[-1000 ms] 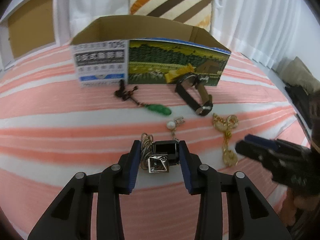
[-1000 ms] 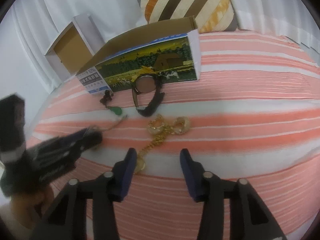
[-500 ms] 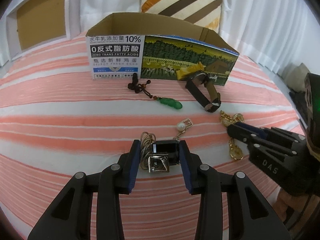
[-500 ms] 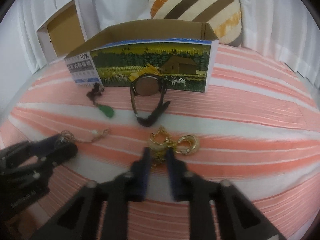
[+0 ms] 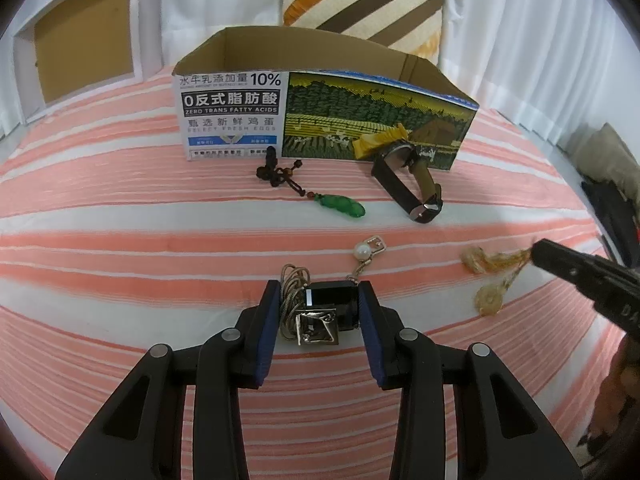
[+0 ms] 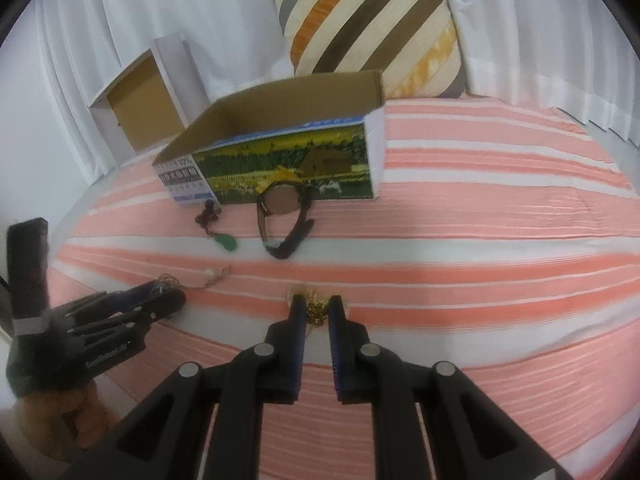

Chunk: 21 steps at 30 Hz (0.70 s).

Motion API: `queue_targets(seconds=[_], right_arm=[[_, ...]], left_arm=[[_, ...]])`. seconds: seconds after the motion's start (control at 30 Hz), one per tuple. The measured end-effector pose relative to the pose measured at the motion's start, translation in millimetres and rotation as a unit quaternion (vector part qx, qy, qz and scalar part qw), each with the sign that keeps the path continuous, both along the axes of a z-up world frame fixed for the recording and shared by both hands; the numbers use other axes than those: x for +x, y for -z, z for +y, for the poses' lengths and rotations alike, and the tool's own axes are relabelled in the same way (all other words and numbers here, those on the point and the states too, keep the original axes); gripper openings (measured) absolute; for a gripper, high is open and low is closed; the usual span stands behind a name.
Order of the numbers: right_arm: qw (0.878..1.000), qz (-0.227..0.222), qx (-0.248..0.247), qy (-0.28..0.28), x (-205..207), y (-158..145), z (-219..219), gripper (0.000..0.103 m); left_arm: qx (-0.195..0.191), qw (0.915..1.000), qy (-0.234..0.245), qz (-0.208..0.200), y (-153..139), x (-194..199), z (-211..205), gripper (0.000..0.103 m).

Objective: Organize jewelry
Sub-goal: 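Close the left tool on the silver keychain while the right tool grasps the gold pendant chain, then carry the keychain into the box while the right tool carries the gold chain there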

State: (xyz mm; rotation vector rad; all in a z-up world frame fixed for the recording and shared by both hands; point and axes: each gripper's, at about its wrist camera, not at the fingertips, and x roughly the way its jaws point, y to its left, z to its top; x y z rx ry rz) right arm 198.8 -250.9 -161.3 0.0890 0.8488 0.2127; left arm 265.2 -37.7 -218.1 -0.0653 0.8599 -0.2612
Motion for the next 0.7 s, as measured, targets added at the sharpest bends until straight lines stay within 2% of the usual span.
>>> queue_targets(seconds=[0.3,0.7], right_arm=[[1.000,-0.015,0.006,0.007,-13.9,-20.3,-19.4,0.011],[0.999,-0.044,0.015,0.002,-26.6,-51.0,-20.4,0.011]], left_arm=[[0.006,0.9999,0.009,0.004,-13.4,-15.4,-1.6,0.036],[0.004,0.9998,0.016,-0.009,-42.1,-38.3,3.0,0.036]])
